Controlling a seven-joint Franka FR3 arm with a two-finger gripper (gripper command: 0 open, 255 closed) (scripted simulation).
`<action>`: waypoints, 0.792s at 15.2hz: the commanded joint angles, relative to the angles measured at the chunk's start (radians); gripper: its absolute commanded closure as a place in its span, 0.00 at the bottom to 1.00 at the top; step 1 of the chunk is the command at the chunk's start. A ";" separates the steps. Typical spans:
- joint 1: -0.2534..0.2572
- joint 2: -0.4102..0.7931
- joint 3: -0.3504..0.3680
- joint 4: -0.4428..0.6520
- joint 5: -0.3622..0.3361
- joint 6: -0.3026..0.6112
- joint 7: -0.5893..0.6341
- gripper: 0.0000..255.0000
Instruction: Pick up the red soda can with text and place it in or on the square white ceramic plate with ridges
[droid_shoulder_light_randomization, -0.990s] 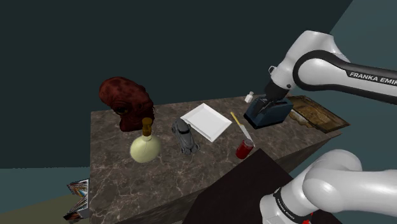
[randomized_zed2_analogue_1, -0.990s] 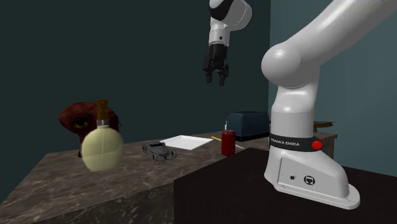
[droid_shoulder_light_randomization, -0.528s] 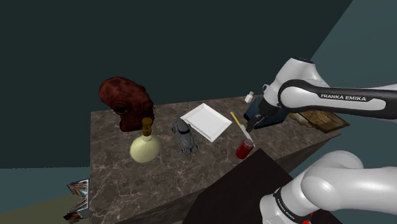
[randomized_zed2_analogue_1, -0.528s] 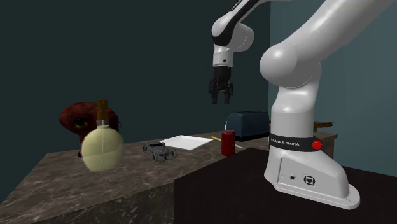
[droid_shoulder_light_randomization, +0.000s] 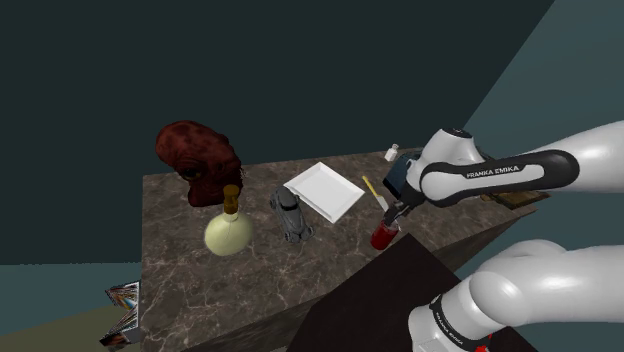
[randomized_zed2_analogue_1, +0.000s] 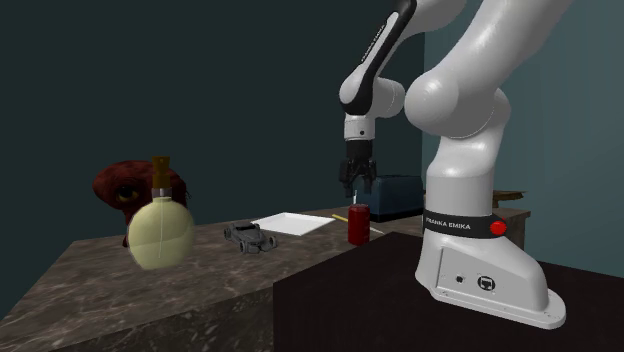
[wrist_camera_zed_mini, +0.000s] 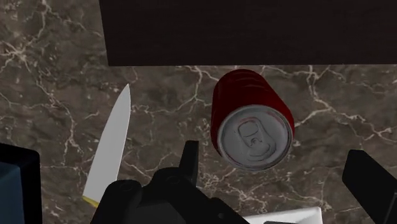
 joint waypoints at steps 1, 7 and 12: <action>-0.012 0.067 -0.005 -0.014 -0.015 0.082 0.002 0.00; -0.008 0.200 -0.015 -0.028 -0.018 0.228 0.002 0.00; -0.006 0.238 -0.017 -0.029 -0.017 0.268 0.001 0.00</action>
